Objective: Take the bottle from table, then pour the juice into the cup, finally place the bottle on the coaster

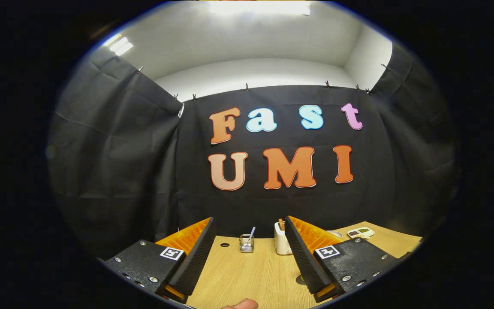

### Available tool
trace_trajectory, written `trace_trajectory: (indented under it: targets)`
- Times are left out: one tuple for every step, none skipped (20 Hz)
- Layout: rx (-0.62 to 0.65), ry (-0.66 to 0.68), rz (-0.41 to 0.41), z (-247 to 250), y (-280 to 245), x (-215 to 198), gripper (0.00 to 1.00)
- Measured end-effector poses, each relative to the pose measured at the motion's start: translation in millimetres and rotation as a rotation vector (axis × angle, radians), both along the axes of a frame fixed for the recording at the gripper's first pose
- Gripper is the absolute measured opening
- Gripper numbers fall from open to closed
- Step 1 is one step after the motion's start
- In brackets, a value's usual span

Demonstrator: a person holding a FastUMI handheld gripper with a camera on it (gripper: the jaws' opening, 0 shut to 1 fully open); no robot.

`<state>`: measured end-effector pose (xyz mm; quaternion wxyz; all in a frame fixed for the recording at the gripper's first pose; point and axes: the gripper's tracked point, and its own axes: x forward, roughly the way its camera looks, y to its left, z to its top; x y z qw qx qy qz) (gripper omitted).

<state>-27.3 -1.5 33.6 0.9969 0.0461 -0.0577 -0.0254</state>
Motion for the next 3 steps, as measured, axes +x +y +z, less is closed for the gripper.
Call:
trace_trajectory:
  targets:
    - [0.002, -0.001, 0.0, -0.4, 1.0, -1.0, 0.96]
    - [0.003, 0.0, 0.001, -0.7, 1.2, -0.8, 0.95]
    - [0.004, 0.002, 0.003, -0.9, 1.7, -0.9, 0.95]
